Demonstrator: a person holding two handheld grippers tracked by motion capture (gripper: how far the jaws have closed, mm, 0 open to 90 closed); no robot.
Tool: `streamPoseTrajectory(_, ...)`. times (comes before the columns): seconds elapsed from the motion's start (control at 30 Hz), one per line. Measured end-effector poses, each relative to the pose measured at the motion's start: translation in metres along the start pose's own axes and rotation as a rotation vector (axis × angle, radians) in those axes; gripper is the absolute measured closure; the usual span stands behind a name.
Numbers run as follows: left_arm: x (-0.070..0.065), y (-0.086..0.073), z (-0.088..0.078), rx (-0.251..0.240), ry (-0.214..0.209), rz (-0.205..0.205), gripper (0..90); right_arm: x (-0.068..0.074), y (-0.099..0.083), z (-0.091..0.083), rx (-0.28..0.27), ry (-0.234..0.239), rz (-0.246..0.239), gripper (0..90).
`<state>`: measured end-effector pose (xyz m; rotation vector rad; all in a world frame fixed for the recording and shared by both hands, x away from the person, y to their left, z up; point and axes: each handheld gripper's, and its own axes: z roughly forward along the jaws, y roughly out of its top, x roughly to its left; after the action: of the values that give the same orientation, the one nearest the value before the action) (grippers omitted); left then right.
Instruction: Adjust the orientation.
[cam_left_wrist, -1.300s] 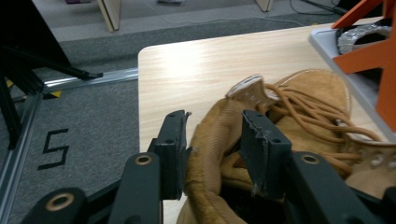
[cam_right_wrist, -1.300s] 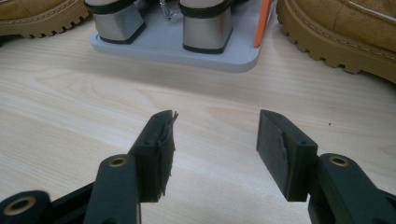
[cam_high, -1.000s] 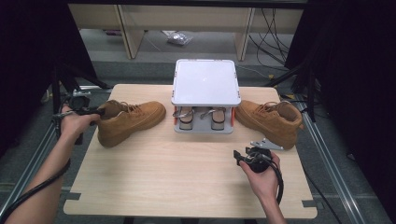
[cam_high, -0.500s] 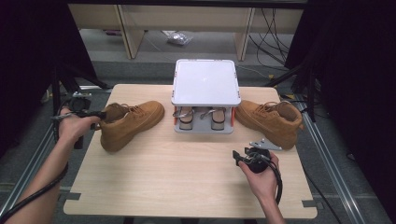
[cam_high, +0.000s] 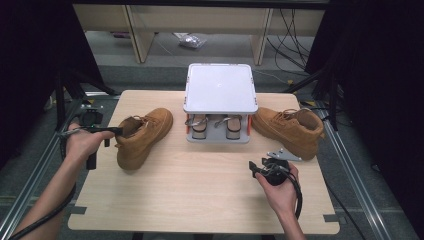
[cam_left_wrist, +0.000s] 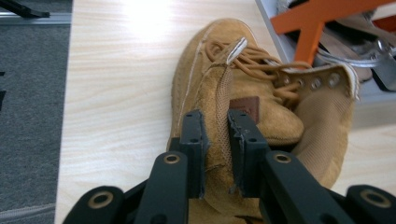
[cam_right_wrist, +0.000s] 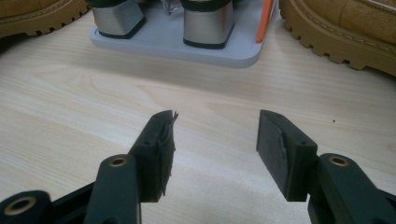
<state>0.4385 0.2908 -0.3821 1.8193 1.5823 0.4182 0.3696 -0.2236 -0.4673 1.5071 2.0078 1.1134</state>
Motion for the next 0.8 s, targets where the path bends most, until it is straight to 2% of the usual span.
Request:
streamPoseTrajectory(0.03,-0.002,-0.002,0.001,-0.020,-0.006,-0.006,76.4,0.000,0.000,0.000,0.001,0.000,0.000,47.2)
streamPoseTrajectory(0.07,-0.002,-0.002,-0.001,-0.001,-0.007,0.007,76.3,0.000,0.000,0.000,-0.001,-0.003,-0.002,47.2)
streamPoseTrajectory(0.1,-0.003,-0.003,-0.001,-0.007,-0.010,-0.005,76.3,0.000,0.000,0.000,0.001,-0.003,-0.001,47.2)
streamPoseTrajectory(0.17,-0.005,-0.006,-0.001,0.010,-0.014,0.004,76.1,0.000,0.000,0.000,0.001,0.002,-0.001,47.3)
streamPoseTrajectory(0.23,-0.008,-0.010,-0.001,-0.002,-0.032,-0.012,75.7,0.000,-0.001,0.001,-0.005,-0.007,-0.009,47.3)
streamPoseTrajectory(0.3,-0.011,-0.012,-0.002,0.017,-0.057,-0.017,75.1,0.001,0.000,0.001,-0.003,-0.006,-0.006,47.3)
streamPoseTrajectory(0.33,-0.013,-0.013,-0.002,0.024,-0.062,-0.013,74.8,0.001,0.000,0.002,-0.005,0.009,-0.006,47.2)
streamPoseTrajectory(0.5,-0.023,-0.020,-0.002,0.032,-0.089,0.011,73.2,0.003,0.000,0.001,0.006,0.008,-0.001,47.3)
streamPoseTrajectory(0.63,-0.027,-0.024,-0.002,0.013,-0.082,0.025,71.8,0.003,-0.001,0.001,0.005,0.004,-0.005,47.2)
streamPoseTrajectory(0.67,-0.029,-0.026,-0.002,-0.004,-0.073,0.030,71.4,0.007,-0.001,-0.001,0.024,-0.003,0.029,47.1)
streamPoseTrajectory(0.7,-0.030,-0.026,-0.003,-0.006,-0.072,0.036,70.9,0.003,-0.001,0.000,0.014,-0.002,-0.009,47.0)
streamPoseTrajectory(0.8,-0.031,-0.027,-0.004,-0.009,-0.082,0.037,69.4,0.003,-0.001,0.002,0.014,-0.003,-0.010,46.8)
